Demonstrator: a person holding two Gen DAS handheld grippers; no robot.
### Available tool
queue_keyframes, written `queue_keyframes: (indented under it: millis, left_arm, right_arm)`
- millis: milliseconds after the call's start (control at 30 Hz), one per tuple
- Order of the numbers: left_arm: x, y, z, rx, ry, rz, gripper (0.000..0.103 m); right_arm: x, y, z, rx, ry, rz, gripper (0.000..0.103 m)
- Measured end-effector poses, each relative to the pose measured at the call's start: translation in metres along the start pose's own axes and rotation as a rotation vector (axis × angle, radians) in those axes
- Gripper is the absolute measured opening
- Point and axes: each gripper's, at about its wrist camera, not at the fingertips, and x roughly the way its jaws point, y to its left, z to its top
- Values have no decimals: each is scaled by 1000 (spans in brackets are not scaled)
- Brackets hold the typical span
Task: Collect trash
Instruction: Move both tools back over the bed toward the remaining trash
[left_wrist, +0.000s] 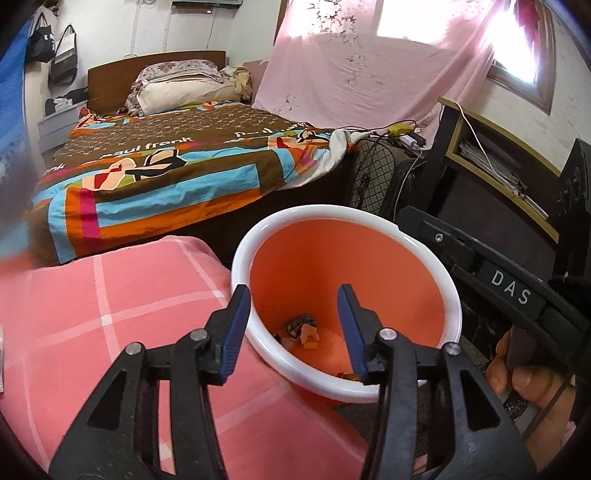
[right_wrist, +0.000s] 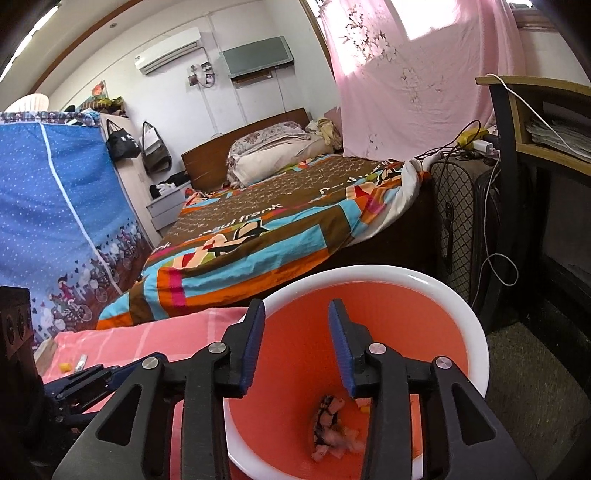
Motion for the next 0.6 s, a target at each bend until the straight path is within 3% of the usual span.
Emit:
queue_keyframes:
  millis: [233,333,400,467,567,600]
  left_arm:
    - [-12,15,-3,-24,-20,46,45]
    - [-21,24,-3,-48,-44,78,54]
    - [-31,32,-3,-70,-76,117,66]
    - [-41,40,-3,-92,-113,162,77]
    - [-58,53,-6,-133,-181,236,95]
    - [-65,57,-8,-146,-212,263,94]
  right_arm:
    - [-1,1,3,0,-12,-1,45]
    - [-1,6,3,-14,-17,4,47]
    - [0,10,3,-25,-23,8,55]
    - [-1,15,2,-36,-47,14,85]
    - [-7,26,1,-65,-90,38,87]
    - [-9,30,1,-77,-106,47,88]
